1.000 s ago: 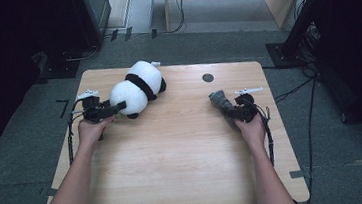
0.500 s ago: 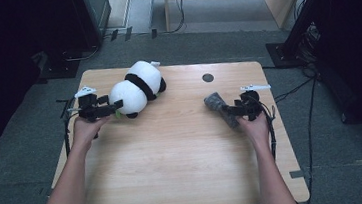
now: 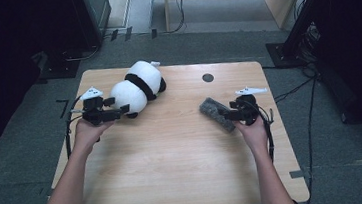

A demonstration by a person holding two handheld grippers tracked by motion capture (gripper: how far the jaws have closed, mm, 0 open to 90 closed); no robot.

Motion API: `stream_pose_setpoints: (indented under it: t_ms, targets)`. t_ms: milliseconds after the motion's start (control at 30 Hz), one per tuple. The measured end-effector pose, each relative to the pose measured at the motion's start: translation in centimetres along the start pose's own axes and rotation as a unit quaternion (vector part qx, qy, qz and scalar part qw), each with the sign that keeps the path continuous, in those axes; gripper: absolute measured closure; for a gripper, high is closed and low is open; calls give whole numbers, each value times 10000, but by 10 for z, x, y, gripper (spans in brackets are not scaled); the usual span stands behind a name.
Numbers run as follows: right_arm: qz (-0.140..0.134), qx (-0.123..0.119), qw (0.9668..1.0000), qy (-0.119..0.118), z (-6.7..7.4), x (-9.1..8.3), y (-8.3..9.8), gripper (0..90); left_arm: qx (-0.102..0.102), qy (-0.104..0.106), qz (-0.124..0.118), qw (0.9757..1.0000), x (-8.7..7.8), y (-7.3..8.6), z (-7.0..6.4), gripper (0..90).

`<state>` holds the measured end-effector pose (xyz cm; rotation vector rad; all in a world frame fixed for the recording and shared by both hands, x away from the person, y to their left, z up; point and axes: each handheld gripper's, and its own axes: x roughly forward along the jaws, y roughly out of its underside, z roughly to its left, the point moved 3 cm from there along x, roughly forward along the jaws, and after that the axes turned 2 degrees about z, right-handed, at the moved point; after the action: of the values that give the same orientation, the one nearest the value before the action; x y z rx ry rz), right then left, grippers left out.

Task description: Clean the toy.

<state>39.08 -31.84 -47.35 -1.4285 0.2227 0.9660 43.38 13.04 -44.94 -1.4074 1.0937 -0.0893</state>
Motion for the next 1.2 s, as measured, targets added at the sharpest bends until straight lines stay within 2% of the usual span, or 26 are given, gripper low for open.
stream_pose_setpoints:
  t_ms: [167,233,300,467,567,667,833,900,967,1067,1200]
  targets:
    - [-45,-201,9997,-115,19,-10,5,374,244,148,82,9996,5,0,-20,204]
    - [-50,-289,9994,-182,27,-12,7,378,312,156,-32,9994,7,3,-30,210]
    - [-81,-362,9990,-246,35,-13,9,378,369,199,-18,9991,8,4,-36,222]
    - [-60,-597,9976,-343,49,-10,16,378,551,308,-12,9980,12,12,-56,220]
    - [48,-616,9971,-442,54,-7,20,379,655,367,80,9971,18,18,-66,220]
    - [-91,-665,9961,-570,61,-4,25,380,686,384,146,9968,24,24,-71,220]
    - [-12,-626,9953,-738,68,5,32,381,801,476,242,9954,32,35,-80,227]
    - [-104,-665,9942,-844,71,11,38,390,746,570,323,9951,36,40,-82,232]
    - [-22,-685,9935,-913,75,16,41,391,744,603,454,9944,41,46,-85,236]
    - [128,-790,9926,-913,82,23,46,390,941,528,609,9923,48,54,-88,237]
    - [200,-956,9915,-860,86,32,49,391,1099,434,857,9893,58,63,-85,239]
